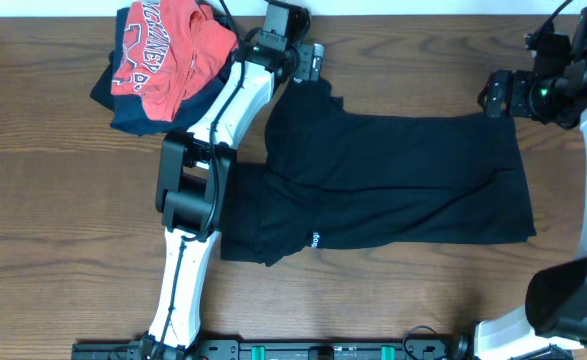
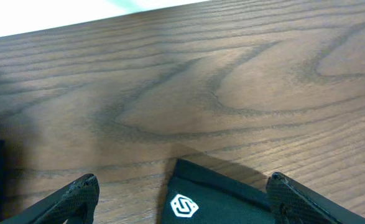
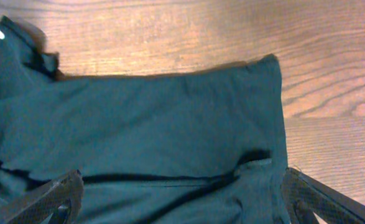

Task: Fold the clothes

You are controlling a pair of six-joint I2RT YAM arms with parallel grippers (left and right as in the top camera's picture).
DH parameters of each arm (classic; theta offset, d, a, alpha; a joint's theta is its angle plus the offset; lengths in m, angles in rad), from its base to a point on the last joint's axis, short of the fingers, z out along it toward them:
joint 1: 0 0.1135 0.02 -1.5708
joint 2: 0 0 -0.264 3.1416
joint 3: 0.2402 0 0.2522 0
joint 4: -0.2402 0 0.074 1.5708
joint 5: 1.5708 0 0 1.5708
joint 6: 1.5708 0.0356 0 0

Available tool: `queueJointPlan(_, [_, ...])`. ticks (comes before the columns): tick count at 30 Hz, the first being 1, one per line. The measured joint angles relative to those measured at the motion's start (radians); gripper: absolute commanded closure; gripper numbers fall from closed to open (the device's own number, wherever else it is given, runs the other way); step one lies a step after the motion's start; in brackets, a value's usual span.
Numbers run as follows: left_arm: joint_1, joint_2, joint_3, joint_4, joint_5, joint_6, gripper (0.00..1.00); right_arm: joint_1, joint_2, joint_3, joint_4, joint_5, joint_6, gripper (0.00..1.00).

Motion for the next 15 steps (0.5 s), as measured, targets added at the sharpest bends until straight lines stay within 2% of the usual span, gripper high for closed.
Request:
queueJointPlan(11, [0.003,0.036,0.000,-0.006,0.000,0.018,0.18,0.000,0.040,0.000,0.000,0.008,0.000,0.01])
queueJointPlan(15, [0.003,0.062,0.000,-0.014,0.001,0.020,0.22,0.000,0.040,0.000,0.001,0.008,-0.002,0.01])
